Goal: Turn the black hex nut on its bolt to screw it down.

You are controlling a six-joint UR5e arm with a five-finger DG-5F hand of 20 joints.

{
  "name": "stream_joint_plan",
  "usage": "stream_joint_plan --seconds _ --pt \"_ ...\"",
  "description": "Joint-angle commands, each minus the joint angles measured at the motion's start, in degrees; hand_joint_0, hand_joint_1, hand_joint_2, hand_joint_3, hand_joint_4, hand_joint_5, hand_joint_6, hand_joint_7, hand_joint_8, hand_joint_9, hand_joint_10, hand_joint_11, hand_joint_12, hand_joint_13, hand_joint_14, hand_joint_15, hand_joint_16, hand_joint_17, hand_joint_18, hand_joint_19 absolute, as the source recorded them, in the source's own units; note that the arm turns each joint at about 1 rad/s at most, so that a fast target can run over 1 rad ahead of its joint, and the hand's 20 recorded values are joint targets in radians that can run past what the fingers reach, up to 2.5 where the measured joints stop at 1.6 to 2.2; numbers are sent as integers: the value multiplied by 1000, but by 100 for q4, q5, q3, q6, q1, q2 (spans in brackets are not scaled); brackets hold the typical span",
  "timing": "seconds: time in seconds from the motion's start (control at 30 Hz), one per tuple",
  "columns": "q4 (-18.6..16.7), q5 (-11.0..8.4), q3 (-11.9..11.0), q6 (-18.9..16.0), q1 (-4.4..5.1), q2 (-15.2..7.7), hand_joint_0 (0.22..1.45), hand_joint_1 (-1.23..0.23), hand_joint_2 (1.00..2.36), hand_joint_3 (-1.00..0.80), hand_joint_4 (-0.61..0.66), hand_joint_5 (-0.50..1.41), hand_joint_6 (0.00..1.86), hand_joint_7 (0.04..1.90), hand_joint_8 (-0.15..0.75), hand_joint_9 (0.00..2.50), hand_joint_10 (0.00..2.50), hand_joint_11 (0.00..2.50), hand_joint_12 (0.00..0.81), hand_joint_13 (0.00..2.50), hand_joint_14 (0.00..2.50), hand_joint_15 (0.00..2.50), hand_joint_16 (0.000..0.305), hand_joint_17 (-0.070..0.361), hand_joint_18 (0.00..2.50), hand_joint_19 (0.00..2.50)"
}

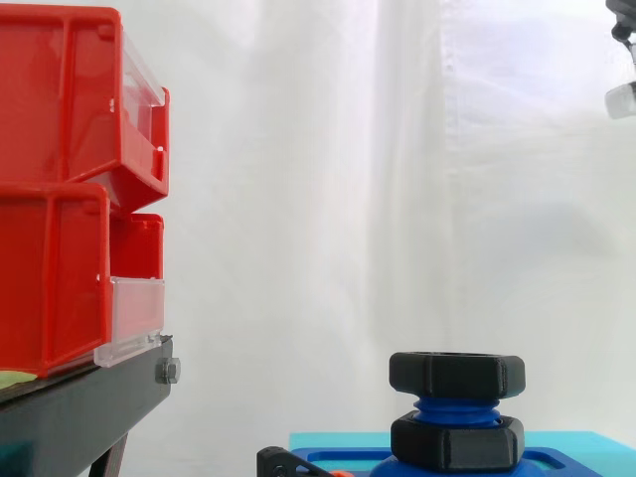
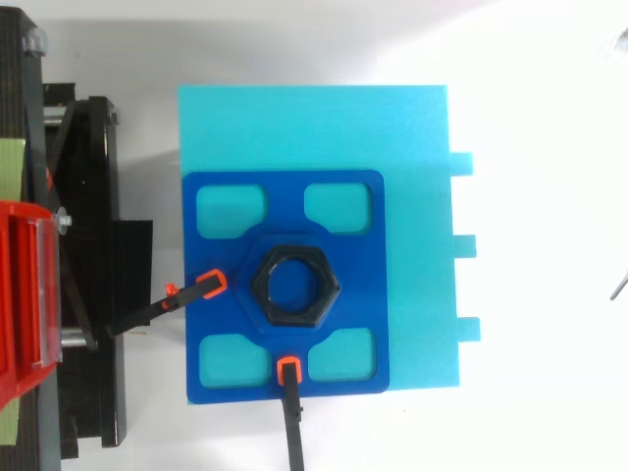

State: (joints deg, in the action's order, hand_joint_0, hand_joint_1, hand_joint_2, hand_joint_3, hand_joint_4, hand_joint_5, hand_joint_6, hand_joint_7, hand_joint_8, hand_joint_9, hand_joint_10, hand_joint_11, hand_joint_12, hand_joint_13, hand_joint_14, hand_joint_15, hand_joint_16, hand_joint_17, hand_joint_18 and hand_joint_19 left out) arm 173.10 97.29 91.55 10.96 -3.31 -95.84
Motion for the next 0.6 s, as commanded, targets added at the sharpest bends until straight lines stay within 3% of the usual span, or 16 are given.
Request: stream_joint_plan --seconds 0.0,0.27,0.37,0.43,0.57 --pt "-215 -35 4 2 49 -137 539 -518 1001 -500 134 -210 501 694 261 451 0 0 307 164 0 8 49 111 58 399" --pt "-655 -211 -5 2 137 -444 542 -523 1000 -500 138 -205 501 703 263 438 0 0 309 158 0 7 49 111 61 392" --pt "-901 -325 -5 37 181 -567 537 -519 1001 -500 140 -208 501 716 256 353 2 0 312 24 2 20 48 107 0 402" --pt "-1253 -439 -14 275 269 -796 533 -525 1000 -500 141 -208 501 719 249 317 0 0 314 0 0 15 47 106 0 389" --pt "-1490 -448 -119 582 366 -954 524 -529 1000 -500 148 -207 501 719 253 287 0 0 317 0 0 16 47 105 0 378"
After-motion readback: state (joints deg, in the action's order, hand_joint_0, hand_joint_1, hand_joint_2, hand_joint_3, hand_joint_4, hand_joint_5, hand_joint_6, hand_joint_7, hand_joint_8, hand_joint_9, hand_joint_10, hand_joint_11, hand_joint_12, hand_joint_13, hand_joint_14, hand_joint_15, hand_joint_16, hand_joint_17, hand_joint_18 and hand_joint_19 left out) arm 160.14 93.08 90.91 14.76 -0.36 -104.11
